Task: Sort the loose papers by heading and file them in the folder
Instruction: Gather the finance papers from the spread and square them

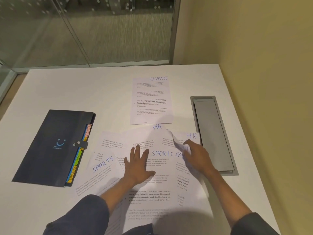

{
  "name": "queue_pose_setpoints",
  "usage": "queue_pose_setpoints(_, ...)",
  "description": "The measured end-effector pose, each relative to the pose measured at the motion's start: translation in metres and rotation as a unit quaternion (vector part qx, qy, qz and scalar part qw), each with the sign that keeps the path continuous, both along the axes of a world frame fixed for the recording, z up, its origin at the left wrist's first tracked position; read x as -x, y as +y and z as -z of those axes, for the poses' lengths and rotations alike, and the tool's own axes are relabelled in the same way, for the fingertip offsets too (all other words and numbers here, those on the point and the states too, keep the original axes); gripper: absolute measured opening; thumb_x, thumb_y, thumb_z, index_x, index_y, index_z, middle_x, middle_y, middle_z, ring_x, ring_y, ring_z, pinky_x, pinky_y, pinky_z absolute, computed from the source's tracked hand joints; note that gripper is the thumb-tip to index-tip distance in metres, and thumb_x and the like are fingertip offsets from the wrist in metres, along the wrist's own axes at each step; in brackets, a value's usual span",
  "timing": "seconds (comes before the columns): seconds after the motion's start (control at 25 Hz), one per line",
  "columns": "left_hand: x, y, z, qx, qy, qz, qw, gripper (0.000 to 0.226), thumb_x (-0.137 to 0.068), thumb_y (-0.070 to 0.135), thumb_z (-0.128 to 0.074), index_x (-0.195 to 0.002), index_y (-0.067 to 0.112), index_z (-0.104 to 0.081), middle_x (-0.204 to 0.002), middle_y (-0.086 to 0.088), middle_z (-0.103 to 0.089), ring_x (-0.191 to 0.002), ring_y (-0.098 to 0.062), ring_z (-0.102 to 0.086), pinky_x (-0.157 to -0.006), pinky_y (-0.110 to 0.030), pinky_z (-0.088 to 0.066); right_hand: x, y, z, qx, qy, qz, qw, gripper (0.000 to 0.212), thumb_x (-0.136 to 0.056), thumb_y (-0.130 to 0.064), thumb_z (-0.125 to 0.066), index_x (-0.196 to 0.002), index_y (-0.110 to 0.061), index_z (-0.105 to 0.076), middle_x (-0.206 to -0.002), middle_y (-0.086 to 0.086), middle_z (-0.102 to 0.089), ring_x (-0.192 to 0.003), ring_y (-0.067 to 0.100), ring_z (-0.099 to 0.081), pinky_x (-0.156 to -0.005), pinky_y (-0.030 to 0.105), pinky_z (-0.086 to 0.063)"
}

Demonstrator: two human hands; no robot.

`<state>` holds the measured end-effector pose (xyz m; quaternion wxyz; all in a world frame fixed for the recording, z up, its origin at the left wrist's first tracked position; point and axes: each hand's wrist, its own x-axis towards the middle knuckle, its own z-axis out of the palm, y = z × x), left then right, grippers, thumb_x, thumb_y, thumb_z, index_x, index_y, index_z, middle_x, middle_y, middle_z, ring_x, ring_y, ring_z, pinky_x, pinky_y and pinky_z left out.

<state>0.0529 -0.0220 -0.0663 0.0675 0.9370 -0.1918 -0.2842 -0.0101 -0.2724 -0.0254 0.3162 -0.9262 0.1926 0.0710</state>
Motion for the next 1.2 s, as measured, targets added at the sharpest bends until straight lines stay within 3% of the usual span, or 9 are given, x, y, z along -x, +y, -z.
queue_pose_setpoints(0.12,0.000,-0.002,-0.002,0.006,-0.006,-0.006,1.000,0.092,-0.076,0.065,-0.058,-0.150,0.030,-0.015,-0.161,-0.008,0.009,-0.147,-0.031,0.010,-0.111,-0.062,-0.013,-0.001,0.000,0.006,0.052,0.037,0.026,0.998,0.033,-0.092,-0.027,-0.060,-0.124,-0.022,-0.056,-0.112,-0.001,-0.068,-0.090,0.021,-0.061,-0.071,0.029,-0.042)
queue_pose_setpoints(0.24,0.001,-0.003,-0.004,0.018,-0.025,-0.009,1.000,0.078,-0.075,0.061,-0.059,-0.141,0.029,-0.030,-0.159,-0.007,-0.002,-0.146,-0.029,0.000,-0.109,-0.058,-0.020,-0.015,-0.019,0.010,0.066,0.076,0.074,0.992,0.063,-0.088,-0.044,-0.064,-0.140,-0.015,-0.046,-0.149,0.005,-0.041,-0.129,0.027,-0.047,-0.101,0.040,-0.040)
queue_pose_setpoints(0.32,0.001,-0.004,-0.004,0.031,-0.036,-0.014,0.999,0.071,-0.073,0.059,-0.061,-0.132,0.028,-0.038,-0.155,-0.006,-0.012,-0.143,-0.028,-0.009,-0.107,-0.056,-0.026,-0.030,-0.028,0.008,0.117,0.078,0.049,0.989,0.072,-0.089,-0.050,-0.062,-0.145,-0.011,-0.041,-0.156,0.008,-0.031,-0.139,0.028,-0.035,-0.110,0.045,-0.032)
queue_pose_setpoints(0.4,0.001,-0.003,-0.004,0.038,-0.049,-0.019,0.998,0.068,-0.073,0.058,-0.062,-0.129,0.026,-0.041,-0.152,-0.005,-0.018,-0.139,-0.026,-0.015,-0.103,-0.052,-0.030,-0.045,-0.030,0.004,0.151,0.104,-0.007,0.983,0.069,-0.088,-0.055,-0.059,-0.140,-0.011,-0.044,-0.151,0.007,-0.040,-0.138,0.025,-0.037,-0.112,0.046,-0.027)
queue_pose_setpoints(0.56,-0.004,-0.003,-0.003,0.034,-0.043,-0.015,0.998,0.071,-0.074,0.050,-0.064,-0.135,0.026,-0.038,-0.154,-0.005,-0.016,-0.139,-0.025,-0.016,-0.100,-0.049,-0.037,-0.061,-0.024,0.008,0.191,0.212,-0.088,0.954,0.069,-0.079,-0.063,-0.060,-0.128,-0.015,-0.050,-0.129,0.004,-0.053,-0.125,0.024,-0.047,-0.111,0.048,-0.026)
queue_pose_setpoints(0.68,-0.007,0.000,-0.002,0.030,-0.025,-0.012,0.999,0.067,-0.076,0.041,-0.065,-0.136,0.027,-0.038,-0.156,-0.006,-0.013,-0.141,-0.026,-0.015,-0.100,-0.051,-0.039,-0.064,-0.019,0.005,0.189,0.205,-0.116,0.953,0.058,-0.080,-0.050,-0.065,-0.126,-0.016,-0.052,-0.122,0.003,-0.057,-0.117,0.024,-0.052,-0.106,0.043,-0.032)
queue_pose_setpoints(0.88,-0.006,-0.001,-0.002,0.037,-0.030,-0.021,0.999,0.069,-0.076,0.042,-0.066,-0.137,0.026,-0.037,-0.155,-0.005,-0.014,-0.141,-0.025,-0.014,-0.100,-0.050,-0.038,-0.047,-0.006,-0.010,0.070,0.161,-0.157,0.972,0.040,-0.081,-0.012,-0.057,-0.117,-0.023,-0.070,-0.103,0.001,-0.070,-0.089,0.021,-0.065,-0.064,0.028,-0.047)
queue_pose_setpoints(1.08,-0.013,-0.001,-0.007,0.079,-0.077,-0.047,0.993,0.057,-0.075,0.043,-0.061,-0.125,0.018,-0.049,-0.136,-0.004,-0.039,-0.127,-0.027,-0.036,-0.088,-0.041,-0.041,-0.030,-0.002,-0.025,0.082,0.170,-0.188,0.964,0.032,-0.078,-0.002,-0.055,-0.087,-0.030,-0.068,-0.063,-0.009,-0.050,-0.070,0.023,-0.055,-0.047,0.022,-0.029)
queue_pose_setpoints(1.2,-0.026,0.009,-0.005,0.065,-0.119,-0.073,0.988,0.056,-0.072,0.046,-0.055,-0.118,0.016,-0.052,-0.128,-0.004,-0.042,-0.121,-0.027,-0.039,-0.085,-0.041,-0.040,-0.035,0.001,-0.023,0.134,0.173,-0.194,0.956,0.019,-0.080,-0.014,-0.061,-0.098,-0.014,-0.067,-0.076,-0.003,-0.055,-0.072,0.021,-0.054,-0.049,0.022,-0.030)
